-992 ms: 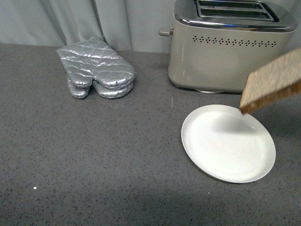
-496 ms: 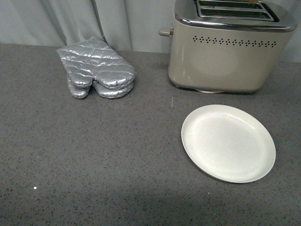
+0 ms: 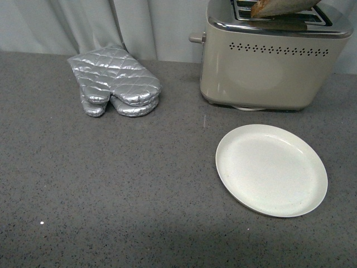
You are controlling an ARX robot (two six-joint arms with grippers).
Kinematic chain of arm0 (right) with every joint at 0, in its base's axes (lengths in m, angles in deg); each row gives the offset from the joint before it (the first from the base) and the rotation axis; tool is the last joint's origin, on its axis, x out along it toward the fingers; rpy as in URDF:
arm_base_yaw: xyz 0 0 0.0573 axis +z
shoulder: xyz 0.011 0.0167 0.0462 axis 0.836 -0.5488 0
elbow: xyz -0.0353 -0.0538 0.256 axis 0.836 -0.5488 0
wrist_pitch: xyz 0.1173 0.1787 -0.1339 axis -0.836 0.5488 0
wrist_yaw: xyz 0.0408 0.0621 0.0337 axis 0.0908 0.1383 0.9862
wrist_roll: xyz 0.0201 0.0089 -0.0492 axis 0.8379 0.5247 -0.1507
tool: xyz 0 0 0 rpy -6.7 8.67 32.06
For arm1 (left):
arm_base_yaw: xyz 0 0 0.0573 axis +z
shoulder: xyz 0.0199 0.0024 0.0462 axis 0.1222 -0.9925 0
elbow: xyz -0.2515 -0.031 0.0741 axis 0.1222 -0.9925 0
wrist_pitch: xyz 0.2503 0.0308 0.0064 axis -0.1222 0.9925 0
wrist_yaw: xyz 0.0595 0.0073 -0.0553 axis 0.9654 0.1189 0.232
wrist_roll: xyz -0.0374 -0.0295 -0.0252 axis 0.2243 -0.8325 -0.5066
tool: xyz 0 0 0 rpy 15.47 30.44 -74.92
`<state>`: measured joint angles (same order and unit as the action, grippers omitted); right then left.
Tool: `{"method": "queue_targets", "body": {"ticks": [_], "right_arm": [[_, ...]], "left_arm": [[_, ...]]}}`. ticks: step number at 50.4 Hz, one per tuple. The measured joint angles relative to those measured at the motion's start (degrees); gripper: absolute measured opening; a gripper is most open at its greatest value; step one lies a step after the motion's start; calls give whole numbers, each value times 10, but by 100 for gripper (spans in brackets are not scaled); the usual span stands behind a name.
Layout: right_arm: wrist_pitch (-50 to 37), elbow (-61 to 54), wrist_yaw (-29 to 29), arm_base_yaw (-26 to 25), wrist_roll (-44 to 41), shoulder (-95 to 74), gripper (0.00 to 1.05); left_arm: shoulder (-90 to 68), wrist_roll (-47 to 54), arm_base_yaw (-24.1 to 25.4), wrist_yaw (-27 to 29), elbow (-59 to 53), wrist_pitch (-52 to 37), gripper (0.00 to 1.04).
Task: Put bread into toaster
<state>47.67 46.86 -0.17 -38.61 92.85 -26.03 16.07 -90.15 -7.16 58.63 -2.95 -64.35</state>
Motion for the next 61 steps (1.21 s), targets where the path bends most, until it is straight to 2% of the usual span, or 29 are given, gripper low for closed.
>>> {"method": "queue_targets", "body": {"ticks": [19, 28, 32, 38, 42, 46, 56, 58, 61], "right_arm": [[50, 59, 6, -8, 16, -68, 1], [46, 117, 13, -15, -18, -111, 1], [59, 147, 11, -17, -77, -129, 14], [26, 147, -6, -17, -167, -129, 30], [-38, 125, -35, -17, -268, -110, 46], [-106, 81, -52, -17, -403, -66, 64], [-263, -32, -53, -16, -622, 30, 94], [-299, -66, -62, -15, -664, 53, 97], [-349, -111, -82, -14, -733, 79, 94]], "left_arm": [[0, 0, 0, 0, 0, 0, 98], [0, 0, 0, 0, 0, 0, 98], [0, 0, 0, 0, 0, 0, 98], [0, 0, 0, 0, 0, 0, 98], [0, 0, 0, 0, 0, 0, 98], [0, 0, 0, 0, 0, 0, 98], [0, 0, 0, 0, 0, 0, 98], [0, 0, 0, 0, 0, 0, 98], [0, 0, 0, 0, 0, 0, 98]]}}
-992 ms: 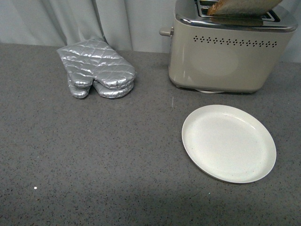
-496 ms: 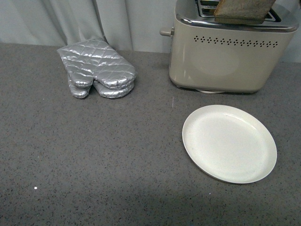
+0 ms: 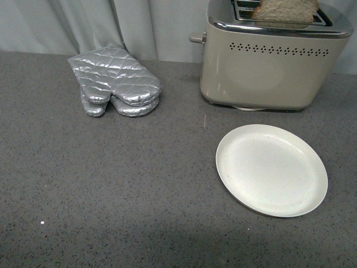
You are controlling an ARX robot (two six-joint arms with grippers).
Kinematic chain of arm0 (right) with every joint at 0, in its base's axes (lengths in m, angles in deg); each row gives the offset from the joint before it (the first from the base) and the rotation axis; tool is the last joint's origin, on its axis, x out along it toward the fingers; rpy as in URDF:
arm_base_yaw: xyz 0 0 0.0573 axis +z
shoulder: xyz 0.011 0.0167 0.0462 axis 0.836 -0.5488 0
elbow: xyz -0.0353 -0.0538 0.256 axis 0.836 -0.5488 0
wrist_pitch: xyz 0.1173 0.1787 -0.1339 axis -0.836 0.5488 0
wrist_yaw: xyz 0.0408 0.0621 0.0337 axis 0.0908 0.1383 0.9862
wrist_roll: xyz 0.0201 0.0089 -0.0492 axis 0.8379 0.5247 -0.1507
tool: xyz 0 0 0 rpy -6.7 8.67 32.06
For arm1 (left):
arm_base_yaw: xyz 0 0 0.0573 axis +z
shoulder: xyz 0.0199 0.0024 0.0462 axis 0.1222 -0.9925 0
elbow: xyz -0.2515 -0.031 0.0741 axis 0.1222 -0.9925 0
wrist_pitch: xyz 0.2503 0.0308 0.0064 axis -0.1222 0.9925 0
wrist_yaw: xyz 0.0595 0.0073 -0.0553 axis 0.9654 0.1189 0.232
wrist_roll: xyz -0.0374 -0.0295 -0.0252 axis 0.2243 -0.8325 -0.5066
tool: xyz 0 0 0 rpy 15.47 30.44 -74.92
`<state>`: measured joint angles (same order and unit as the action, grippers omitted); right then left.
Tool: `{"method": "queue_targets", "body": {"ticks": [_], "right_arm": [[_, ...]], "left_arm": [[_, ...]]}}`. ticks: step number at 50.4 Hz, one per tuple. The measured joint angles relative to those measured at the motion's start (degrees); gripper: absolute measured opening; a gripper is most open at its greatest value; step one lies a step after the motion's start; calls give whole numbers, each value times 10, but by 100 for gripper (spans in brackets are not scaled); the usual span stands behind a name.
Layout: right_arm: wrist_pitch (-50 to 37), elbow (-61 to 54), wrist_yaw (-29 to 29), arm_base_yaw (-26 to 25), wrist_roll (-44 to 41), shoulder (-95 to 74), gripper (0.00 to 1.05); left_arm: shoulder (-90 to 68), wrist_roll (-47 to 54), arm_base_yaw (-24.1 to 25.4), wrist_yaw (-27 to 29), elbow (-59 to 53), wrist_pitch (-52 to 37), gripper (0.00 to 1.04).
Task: Put bread into toaster
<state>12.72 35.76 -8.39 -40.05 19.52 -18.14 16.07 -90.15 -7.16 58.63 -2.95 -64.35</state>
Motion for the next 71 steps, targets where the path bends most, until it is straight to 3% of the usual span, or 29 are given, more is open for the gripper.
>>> {"method": "queue_targets", "body": {"ticks": [4, 8, 11, 33, 53, 57, 71], "right_arm": [[-107, -85, -29, 5, -108, 40, 94], [-125, -196, 128, -6, -143, 120, 77], [-143, -281, 178, -14, -155, 186, 65], [-187, -487, 243, -80, -166, 337, 0], [-168, -575, 279, -118, -167, 448, 0], [-150, -592, 323, -152, -167, 482, 0], [-87, -627, 325, -165, -167, 581, 0]], "left_arm": [[0, 0, 0, 0, 0, 0, 98], [0, 0, 0, 0, 0, 0, 98], [0, 0, 0, 0, 0, 0, 98], [0, 0, 0, 0, 0, 0, 98], [0, 0, 0, 0, 0, 0, 98], [0, 0, 0, 0, 0, 0, 98], [0, 0, 0, 0, 0, 0, 98]]}}
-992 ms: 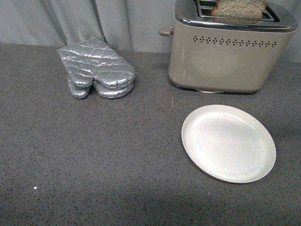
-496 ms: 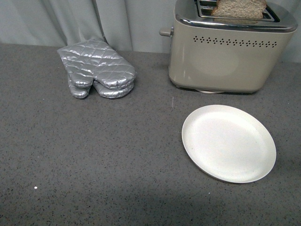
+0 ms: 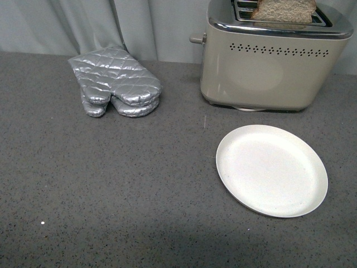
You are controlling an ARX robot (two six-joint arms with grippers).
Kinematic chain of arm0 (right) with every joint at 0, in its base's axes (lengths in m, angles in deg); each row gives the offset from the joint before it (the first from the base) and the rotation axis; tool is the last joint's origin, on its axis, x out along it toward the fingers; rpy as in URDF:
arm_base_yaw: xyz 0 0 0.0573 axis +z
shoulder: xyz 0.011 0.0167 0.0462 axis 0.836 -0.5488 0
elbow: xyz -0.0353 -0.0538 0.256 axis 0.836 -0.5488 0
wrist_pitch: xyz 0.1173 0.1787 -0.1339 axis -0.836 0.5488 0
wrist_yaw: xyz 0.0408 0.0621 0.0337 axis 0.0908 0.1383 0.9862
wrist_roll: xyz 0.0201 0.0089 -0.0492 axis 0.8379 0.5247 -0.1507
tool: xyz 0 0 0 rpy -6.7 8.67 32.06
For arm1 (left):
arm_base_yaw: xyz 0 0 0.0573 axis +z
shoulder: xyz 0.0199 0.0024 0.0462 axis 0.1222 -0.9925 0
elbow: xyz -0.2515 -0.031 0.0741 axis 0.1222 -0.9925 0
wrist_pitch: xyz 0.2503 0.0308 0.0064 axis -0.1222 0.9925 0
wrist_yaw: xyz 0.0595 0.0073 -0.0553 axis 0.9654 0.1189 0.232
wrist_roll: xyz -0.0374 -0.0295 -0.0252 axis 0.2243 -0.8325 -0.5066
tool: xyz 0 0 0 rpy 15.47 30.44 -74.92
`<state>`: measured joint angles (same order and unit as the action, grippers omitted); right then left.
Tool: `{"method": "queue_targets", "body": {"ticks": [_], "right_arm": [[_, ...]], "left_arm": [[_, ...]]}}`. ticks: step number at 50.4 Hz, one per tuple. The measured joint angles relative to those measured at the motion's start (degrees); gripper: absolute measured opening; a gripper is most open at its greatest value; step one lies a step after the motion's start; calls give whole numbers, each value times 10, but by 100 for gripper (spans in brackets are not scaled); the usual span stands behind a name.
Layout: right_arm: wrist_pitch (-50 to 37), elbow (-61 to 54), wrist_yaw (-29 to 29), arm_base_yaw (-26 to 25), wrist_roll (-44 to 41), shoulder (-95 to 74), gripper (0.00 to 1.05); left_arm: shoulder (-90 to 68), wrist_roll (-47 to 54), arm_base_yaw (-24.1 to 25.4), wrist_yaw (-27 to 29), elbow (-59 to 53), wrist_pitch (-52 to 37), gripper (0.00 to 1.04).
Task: Put bread into toaster
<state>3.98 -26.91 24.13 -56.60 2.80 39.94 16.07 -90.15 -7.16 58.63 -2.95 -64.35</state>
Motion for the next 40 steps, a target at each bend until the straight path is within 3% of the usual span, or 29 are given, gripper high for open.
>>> {"method": "queue_targets", "body": {"ticks": [10, 40], "right_arm": [[2, -28, 1, 0, 0, 34, 0], [153, -29, 1, 0, 0, 191, 0]], "left_arm": [[0, 0, 0, 0, 0, 0, 98], [0, 0, 0, 0, 0, 0, 98]]}}
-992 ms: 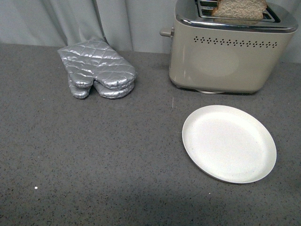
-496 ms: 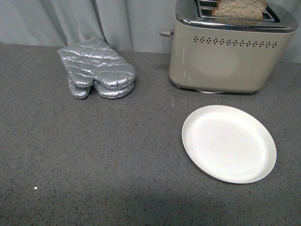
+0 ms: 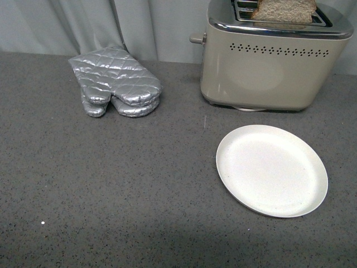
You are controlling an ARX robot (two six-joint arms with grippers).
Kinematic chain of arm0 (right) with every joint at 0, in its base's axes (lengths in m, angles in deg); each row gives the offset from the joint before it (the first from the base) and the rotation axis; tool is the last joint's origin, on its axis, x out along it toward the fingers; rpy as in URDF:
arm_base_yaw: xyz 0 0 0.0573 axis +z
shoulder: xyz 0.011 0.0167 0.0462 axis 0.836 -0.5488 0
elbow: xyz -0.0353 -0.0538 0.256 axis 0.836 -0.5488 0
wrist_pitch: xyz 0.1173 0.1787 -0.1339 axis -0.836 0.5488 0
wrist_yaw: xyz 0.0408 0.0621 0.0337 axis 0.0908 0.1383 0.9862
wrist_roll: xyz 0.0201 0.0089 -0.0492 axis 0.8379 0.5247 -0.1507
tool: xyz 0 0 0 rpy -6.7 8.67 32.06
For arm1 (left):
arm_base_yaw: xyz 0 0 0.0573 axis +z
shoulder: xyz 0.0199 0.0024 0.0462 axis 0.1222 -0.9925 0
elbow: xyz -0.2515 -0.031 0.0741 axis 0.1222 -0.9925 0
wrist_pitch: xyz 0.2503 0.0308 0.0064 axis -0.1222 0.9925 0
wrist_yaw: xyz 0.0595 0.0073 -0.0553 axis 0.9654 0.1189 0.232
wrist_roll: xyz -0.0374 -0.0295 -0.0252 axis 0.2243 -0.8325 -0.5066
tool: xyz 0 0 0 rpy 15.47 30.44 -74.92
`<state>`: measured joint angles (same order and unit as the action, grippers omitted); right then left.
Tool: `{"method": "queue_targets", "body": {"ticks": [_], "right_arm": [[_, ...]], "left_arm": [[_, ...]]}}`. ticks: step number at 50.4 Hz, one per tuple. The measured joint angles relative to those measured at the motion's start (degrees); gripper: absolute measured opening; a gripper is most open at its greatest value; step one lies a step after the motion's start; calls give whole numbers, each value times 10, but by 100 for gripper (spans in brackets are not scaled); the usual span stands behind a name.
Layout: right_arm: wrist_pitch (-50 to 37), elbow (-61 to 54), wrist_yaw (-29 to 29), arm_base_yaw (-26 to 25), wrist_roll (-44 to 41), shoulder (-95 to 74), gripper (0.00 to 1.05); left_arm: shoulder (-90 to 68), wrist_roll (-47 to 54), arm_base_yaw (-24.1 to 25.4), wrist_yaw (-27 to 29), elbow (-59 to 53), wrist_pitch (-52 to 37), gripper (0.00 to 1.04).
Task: Put bread into toaster
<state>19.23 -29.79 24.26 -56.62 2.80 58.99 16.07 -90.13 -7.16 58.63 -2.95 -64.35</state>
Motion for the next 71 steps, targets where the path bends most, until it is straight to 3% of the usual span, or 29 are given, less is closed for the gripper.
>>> {"method": "queue_targets", "body": {"ticks": [21, 25, 27, 39, 57, 71], "right_arm": [[68, 0, 0, 0, 0, 68, 0], [163, 0, 0, 0, 0, 144, 0], [167, 0, 0, 0, 0, 162, 1], [170, 0, 0, 0, -1, 166, 44], [170, 0, 0, 0, 0, 167, 96], [170, 0, 0, 0, 0, 167, 95]], "left_arm": [[0, 0, 0, 0, 0, 0, 98], [0, 0, 0, 0, 0, 0, 98], [0, 0, 0, 0, 0, 0, 98], [0, 0, 0, 0, 0, 0, 98], [0, 0, 0, 0, 0, 0, 98], [0, 0, 0, 0, 0, 0, 98]]}}
